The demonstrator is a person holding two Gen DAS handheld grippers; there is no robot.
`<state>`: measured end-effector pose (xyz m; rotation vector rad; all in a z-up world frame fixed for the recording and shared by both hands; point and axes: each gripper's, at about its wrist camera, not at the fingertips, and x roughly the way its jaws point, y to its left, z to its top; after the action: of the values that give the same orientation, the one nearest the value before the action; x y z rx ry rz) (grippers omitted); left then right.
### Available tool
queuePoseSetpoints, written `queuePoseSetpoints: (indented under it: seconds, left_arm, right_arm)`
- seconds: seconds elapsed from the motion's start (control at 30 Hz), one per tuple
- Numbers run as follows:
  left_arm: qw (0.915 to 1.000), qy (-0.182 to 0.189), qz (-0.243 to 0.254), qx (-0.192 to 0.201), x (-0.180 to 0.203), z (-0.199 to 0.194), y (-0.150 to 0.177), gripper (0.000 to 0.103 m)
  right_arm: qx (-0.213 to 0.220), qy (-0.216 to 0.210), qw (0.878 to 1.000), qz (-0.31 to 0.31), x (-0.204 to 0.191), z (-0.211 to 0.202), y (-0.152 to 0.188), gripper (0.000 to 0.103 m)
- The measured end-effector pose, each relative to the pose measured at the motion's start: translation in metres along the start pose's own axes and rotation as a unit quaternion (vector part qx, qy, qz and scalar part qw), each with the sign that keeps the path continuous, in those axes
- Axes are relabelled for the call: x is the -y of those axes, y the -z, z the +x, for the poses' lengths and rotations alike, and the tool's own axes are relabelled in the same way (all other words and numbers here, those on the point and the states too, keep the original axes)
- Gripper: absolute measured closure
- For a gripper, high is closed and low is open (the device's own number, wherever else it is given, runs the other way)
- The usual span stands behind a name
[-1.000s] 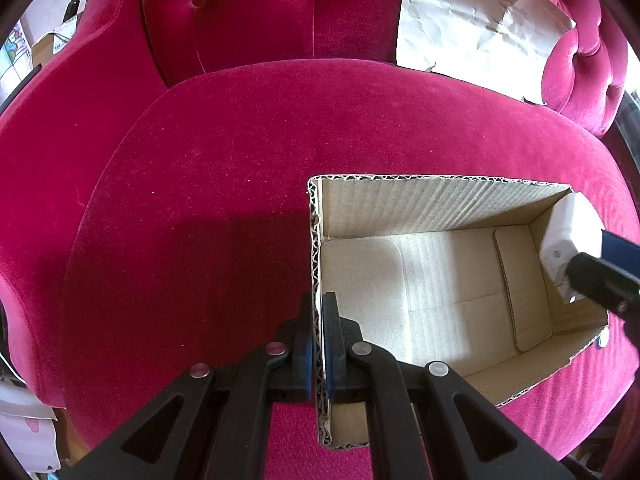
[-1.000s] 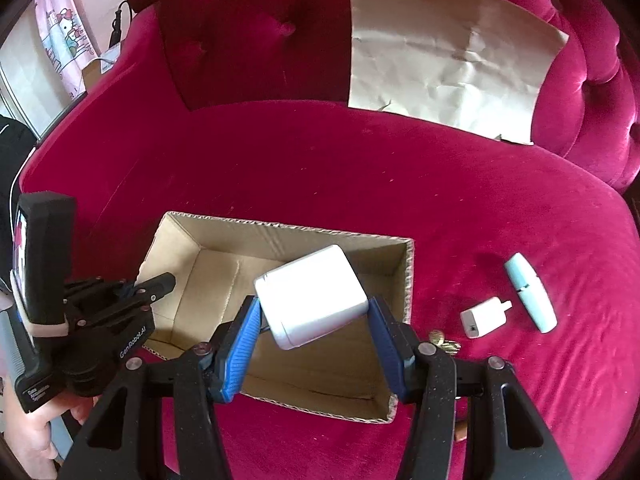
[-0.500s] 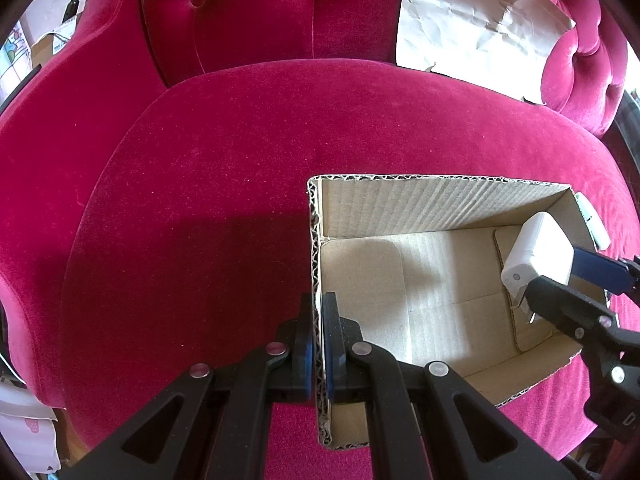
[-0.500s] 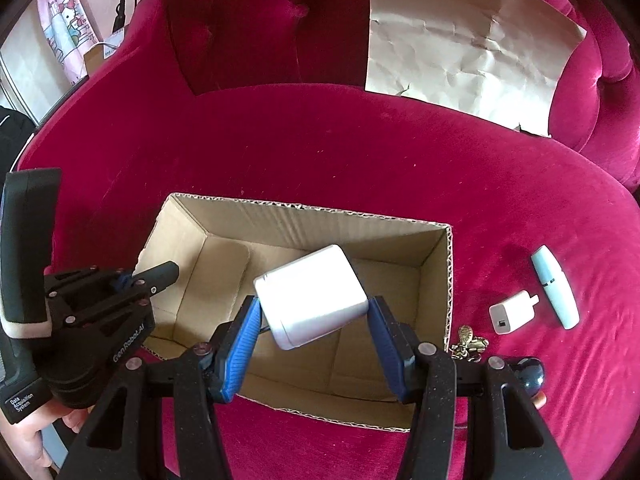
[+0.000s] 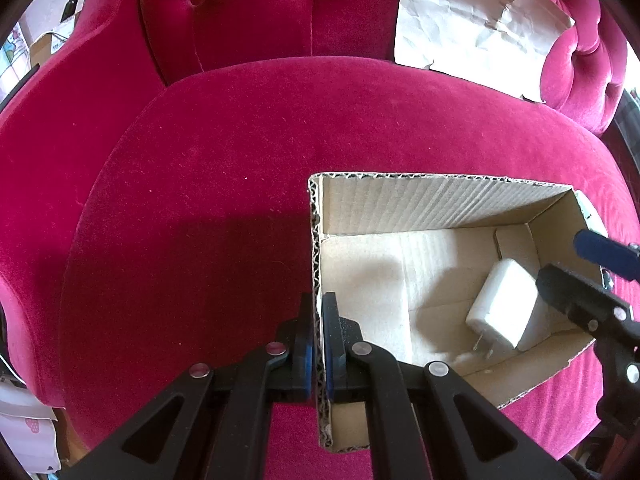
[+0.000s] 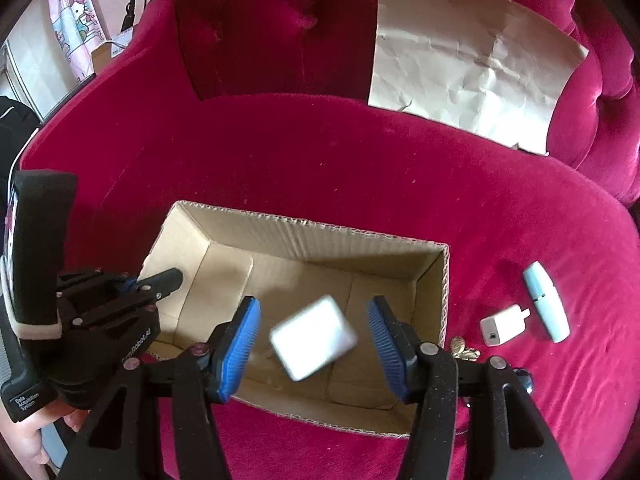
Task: Organize rigid objects
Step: 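Lower the white charger into the box and open the right gripper, then move the right gripper back to the black ball and close on it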
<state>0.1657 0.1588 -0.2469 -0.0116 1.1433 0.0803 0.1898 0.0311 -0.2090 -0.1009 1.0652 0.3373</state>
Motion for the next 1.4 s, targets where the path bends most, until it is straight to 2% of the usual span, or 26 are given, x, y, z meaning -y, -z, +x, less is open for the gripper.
queuePoseSetpoints:
  seconds: [0.03,0.1,0.17,0.3,1.4]
  left_arm:
    - [1.0,-0.001,0.002,0.0,0.0,0.0,0.0,0.099]
    - [1.0,0.0,0.0,0.0,0.0,0.001,-0.001,0.099]
    - [1.0,0.0,0.0,0.0,0.0,0.001,-0.001,0.099]
    - [1.0,0.0,0.0,0.0,0.001,0.001,-0.001,0.099]
    - [1.0,-0.005,-0.001,0.0,0.001,0.0,-0.001,0.099]
  right_arm:
    - [0.002,0.005,1.0,-0.002,0.0,-0.001,0.0,0.033]
    - [0.009,0.011,1.0,-0.006,0.0,-0.002,-0.001,0.017]
    - [0.014,0.013,1.0,-0.008,0.0,-0.004,-0.001,0.007]
    - [0.017,0.015,1.0,-0.013,0.001,-0.005,-0.001,0.0]
    - [0.037,0.02,0.999,0.026,0.032,-0.02,0.006,0.0]
